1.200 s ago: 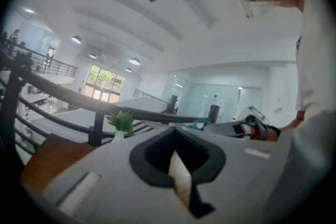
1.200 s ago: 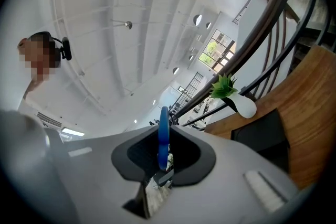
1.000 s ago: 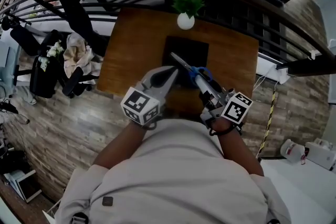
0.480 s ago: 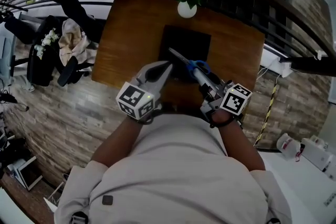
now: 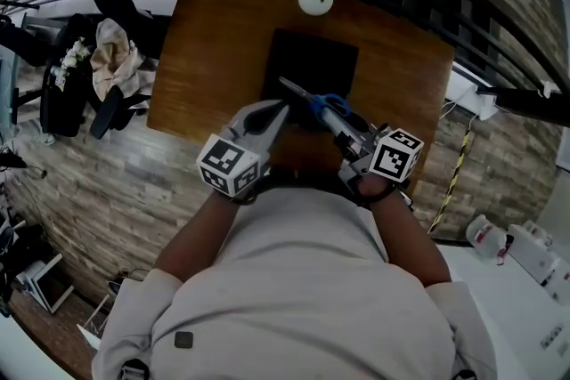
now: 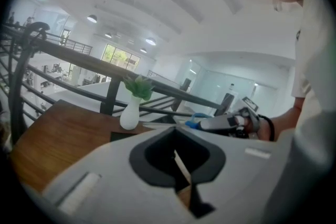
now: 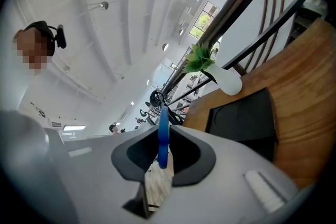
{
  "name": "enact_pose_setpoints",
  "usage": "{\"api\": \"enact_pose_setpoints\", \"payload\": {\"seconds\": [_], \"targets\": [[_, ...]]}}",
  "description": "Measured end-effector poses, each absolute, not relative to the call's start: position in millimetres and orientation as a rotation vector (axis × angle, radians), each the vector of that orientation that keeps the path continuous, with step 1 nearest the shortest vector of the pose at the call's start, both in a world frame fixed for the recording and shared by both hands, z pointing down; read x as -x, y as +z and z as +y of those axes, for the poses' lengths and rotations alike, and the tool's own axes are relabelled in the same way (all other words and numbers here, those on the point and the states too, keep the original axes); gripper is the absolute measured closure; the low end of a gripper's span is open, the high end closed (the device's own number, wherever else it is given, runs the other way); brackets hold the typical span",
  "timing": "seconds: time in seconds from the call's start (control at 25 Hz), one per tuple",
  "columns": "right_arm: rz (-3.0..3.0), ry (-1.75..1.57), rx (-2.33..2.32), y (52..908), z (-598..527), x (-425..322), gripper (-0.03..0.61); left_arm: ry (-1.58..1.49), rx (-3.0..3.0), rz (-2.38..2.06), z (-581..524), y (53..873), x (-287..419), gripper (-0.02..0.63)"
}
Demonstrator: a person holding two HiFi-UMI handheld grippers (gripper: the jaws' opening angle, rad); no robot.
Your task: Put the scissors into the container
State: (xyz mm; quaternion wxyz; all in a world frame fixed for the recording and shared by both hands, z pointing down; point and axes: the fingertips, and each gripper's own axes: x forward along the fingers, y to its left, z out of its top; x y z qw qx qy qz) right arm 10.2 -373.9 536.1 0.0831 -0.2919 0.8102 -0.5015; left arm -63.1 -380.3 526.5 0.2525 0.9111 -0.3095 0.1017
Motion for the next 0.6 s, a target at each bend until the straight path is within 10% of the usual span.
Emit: {"api": "enact_pose_setpoints", "payload": {"seconds": [0.6], "targets": [[2.46,-1.628,0.944,615,-390,-16,0.52,0.428,-2.433,-0.786,-381,601,47,0.611]]}}
